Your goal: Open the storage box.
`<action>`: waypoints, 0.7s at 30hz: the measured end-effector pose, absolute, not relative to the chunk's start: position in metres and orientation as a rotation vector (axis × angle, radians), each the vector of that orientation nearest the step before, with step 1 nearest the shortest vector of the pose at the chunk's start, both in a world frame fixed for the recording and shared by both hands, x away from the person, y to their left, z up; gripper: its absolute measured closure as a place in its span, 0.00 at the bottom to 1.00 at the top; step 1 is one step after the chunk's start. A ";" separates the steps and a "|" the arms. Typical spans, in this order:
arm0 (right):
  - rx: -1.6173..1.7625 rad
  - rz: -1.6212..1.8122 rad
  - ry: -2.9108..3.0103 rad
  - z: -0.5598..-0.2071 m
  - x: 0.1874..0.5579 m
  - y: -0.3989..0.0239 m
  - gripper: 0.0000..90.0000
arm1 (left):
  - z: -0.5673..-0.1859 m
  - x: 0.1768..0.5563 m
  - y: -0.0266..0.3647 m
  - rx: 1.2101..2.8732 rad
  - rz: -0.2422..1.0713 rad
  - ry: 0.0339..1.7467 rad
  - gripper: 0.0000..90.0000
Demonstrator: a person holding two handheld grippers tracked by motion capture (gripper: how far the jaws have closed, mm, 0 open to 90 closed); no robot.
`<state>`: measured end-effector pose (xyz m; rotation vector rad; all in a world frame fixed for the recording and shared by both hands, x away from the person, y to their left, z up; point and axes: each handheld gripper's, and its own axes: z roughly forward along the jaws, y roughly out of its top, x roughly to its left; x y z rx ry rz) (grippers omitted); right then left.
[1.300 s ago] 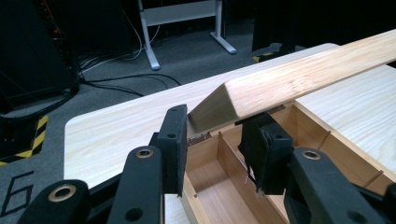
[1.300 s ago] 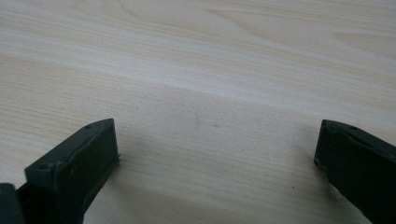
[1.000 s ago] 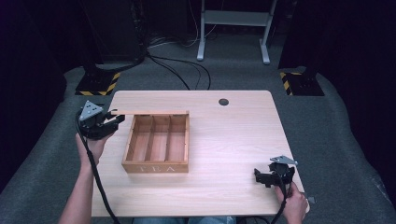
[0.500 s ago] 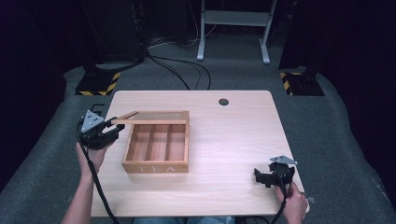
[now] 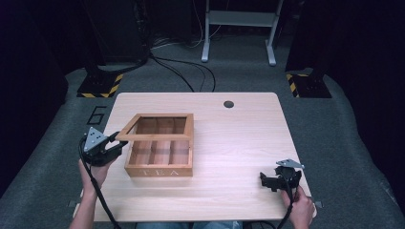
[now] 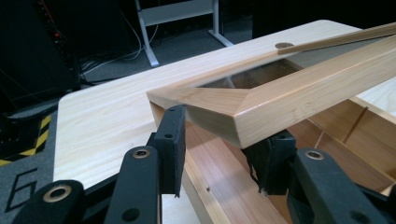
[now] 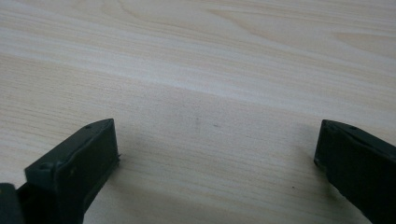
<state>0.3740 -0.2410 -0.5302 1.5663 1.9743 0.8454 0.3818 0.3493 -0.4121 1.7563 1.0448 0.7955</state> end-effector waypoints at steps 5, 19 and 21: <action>1.563 0.846 1.975 -0.530 0.374 -0.241 0.00 | -0.419 0.378 0.350 1.765 0.785 1.049 0.66; 1.563 0.847 1.976 -0.530 0.374 -0.241 0.00 | -0.443 0.368 0.350 1.762 0.750 1.074 0.66; 1.563 0.848 1.976 -0.530 0.374 -0.241 0.00 | -0.448 0.367 0.350 1.764 0.740 1.077 0.66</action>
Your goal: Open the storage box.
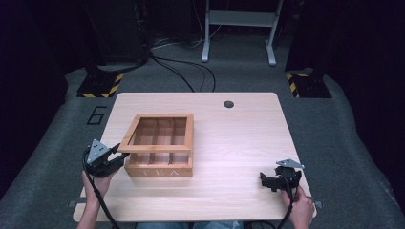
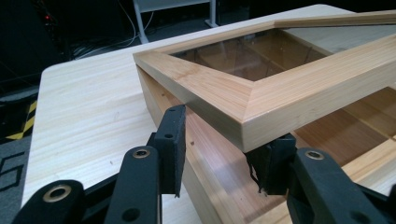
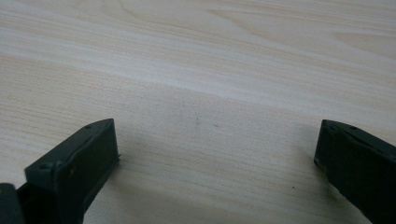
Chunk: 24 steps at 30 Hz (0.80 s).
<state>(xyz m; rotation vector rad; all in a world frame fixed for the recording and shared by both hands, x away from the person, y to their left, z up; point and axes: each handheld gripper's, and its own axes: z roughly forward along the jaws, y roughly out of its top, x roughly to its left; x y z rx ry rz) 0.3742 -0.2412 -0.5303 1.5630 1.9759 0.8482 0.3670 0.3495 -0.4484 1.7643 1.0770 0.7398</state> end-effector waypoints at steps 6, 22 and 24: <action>1.564 0.846 1.975 -0.530 0.374 -0.241 0.00 | -0.459 0.367 0.346 1.788 0.703 1.082 0.66; 1.566 0.845 1.975 -0.530 0.374 -0.241 0.00 | -0.479 0.359 0.351 1.801 0.614 1.096 0.52; 1.566 0.845 1.975 -0.530 0.374 -0.241 0.00 | -0.479 0.359 0.353 1.800 0.603 1.088 0.50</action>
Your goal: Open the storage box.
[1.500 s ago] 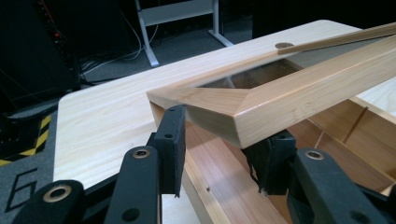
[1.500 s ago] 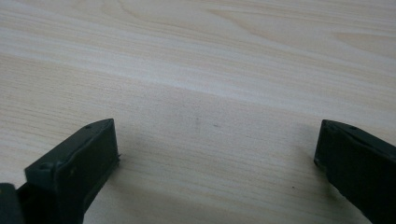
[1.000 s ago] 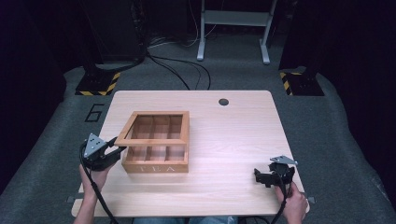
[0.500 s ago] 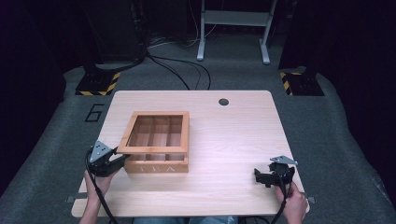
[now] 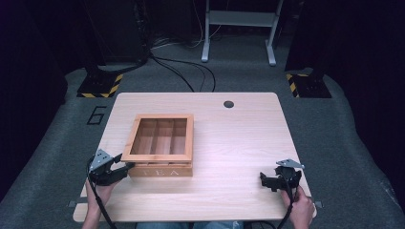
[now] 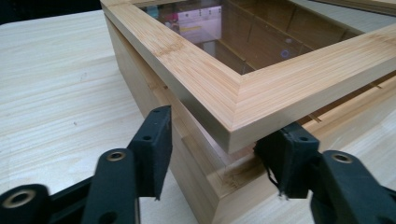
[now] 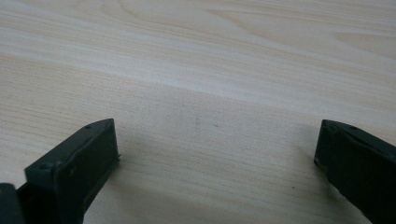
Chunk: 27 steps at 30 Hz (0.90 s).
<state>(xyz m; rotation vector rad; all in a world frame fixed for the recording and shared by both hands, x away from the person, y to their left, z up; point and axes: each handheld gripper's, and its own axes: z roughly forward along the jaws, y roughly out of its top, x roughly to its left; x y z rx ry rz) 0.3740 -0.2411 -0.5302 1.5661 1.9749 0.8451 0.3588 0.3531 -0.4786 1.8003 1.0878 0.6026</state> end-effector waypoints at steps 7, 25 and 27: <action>1.564 0.846 1.976 -0.530 0.374 -0.241 0.00 | -0.479 0.358 0.358 1.804 0.559 1.091 0.38; 1.567 0.844 1.974 -0.530 0.374 -0.241 0.00 | -0.495 0.348 0.358 1.832 0.516 1.117 0.11; 1.567 0.845 1.974 -0.530 0.374 -0.241 0.00 | -0.496 0.346 0.359 1.833 0.514 1.123 0.10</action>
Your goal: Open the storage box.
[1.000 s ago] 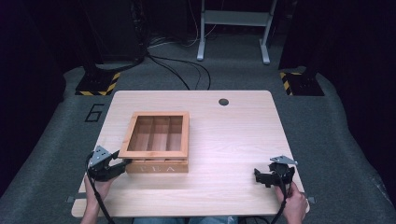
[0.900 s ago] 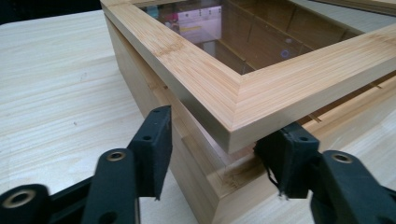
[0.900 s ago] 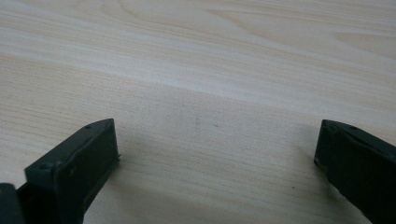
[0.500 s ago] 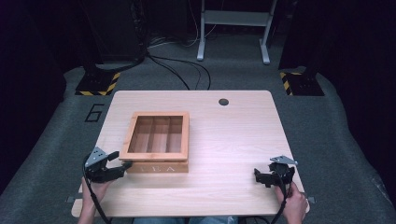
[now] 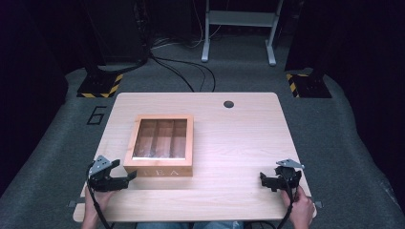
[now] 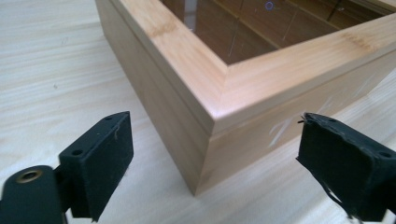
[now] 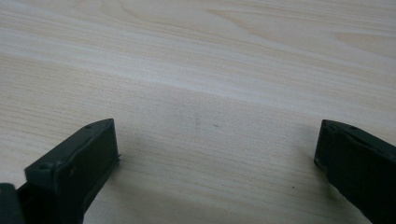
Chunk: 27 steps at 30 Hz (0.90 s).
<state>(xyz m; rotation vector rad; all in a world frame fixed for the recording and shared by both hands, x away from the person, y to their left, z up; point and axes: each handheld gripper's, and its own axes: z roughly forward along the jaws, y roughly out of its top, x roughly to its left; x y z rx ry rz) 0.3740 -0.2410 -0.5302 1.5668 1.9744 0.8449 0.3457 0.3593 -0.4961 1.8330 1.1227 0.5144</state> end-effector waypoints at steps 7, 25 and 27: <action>1.564 0.845 1.975 -0.530 0.374 -0.241 0.00 | -0.510 0.333 0.369 1.887 0.491 1.193 0.05; 1.570 0.844 1.974 -0.530 0.374 -0.241 0.00 | -0.531 0.334 0.379 1.984 0.521 1.303 0.00; 1.567 0.845 1.974 -0.530 0.374 -0.241 0.00 | -0.532 0.337 0.377 2.013 0.550 1.307 0.00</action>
